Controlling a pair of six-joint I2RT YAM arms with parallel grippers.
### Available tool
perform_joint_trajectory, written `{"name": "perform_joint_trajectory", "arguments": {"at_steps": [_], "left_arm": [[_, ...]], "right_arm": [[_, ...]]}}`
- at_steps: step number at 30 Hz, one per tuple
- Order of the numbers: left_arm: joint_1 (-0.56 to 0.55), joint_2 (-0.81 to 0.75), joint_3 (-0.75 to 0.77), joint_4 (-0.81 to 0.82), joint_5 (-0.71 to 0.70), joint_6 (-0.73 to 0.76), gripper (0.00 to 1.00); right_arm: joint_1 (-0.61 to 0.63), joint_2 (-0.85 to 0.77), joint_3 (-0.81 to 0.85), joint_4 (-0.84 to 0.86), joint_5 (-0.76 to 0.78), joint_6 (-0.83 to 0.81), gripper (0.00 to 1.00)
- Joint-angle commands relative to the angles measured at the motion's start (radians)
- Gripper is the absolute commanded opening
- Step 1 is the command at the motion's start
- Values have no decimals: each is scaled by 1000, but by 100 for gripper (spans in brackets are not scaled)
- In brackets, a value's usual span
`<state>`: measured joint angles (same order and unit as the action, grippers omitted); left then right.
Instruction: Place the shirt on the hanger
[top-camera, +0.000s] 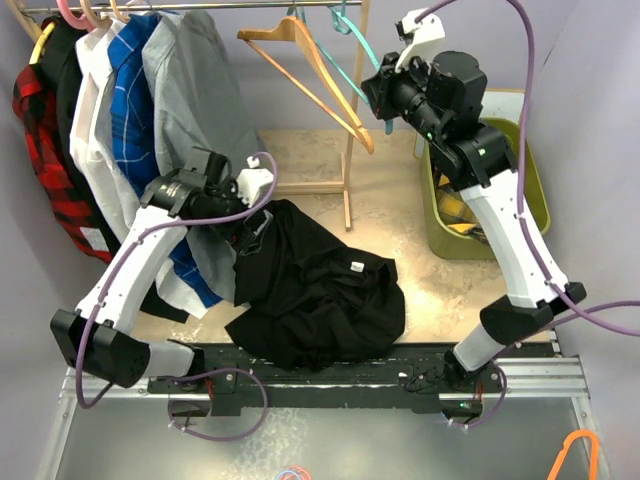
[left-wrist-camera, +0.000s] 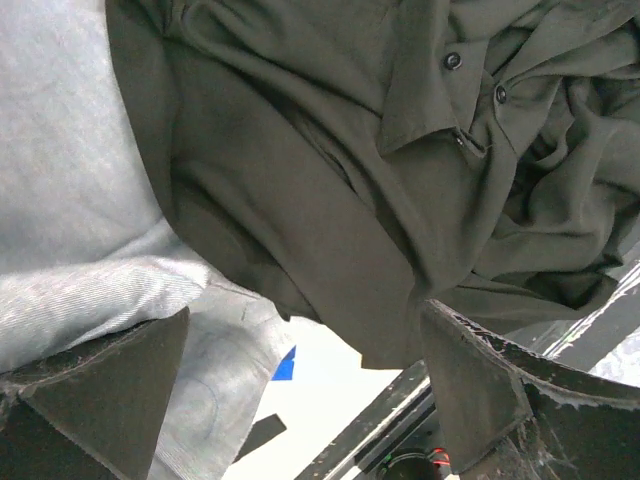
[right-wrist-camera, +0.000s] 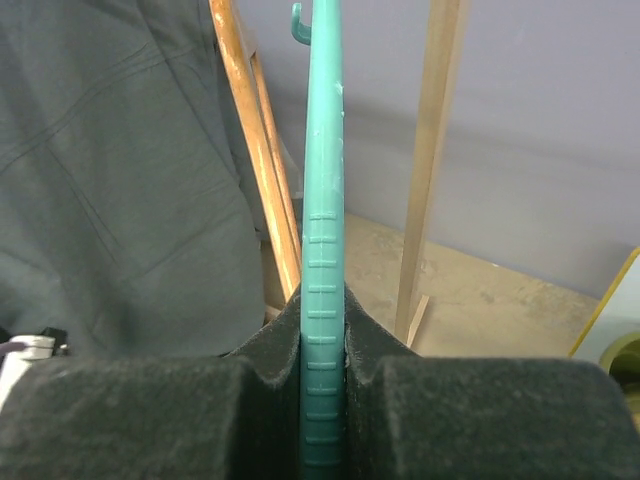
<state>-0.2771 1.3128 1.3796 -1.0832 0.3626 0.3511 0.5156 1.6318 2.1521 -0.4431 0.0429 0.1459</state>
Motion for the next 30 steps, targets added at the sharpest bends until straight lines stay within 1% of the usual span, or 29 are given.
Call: {"name": "perform_joint_trajectory", "arguments": {"at_steps": [1, 5, 9, 13, 16, 19, 26, 30], "left_arm": [[-104, 55, 119, -1, -136, -6, 100], [-226, 160, 197, -12, -197, -17, 100], [-313, 266, 214, 13, -203, -40, 100], [-375, 360, 234, 31, -209, -70, 100], [-388, 416, 271, 55, -247, -96, 98], [-394, 475, 320, 51, -241, -104, 94], [-442, 579, 355, 72, -263, -103, 87], [-443, 609, 332, 86, -267, -105, 85]], "right_arm": [[-5, -114, -55, 142, 10, -13, 0], [-3, -218, -196, 151, 0, 13, 0], [-4, -351, -367, 132, 2, 47, 0], [-3, -546, -550, 63, 102, 94, 0], [-3, -690, -662, -14, 177, 131, 0], [-3, -805, -745, -117, 212, 180, 0], [-4, -996, -924, -349, 168, 369, 0], [-4, -1057, -947, -455, 134, 427, 0]]}}
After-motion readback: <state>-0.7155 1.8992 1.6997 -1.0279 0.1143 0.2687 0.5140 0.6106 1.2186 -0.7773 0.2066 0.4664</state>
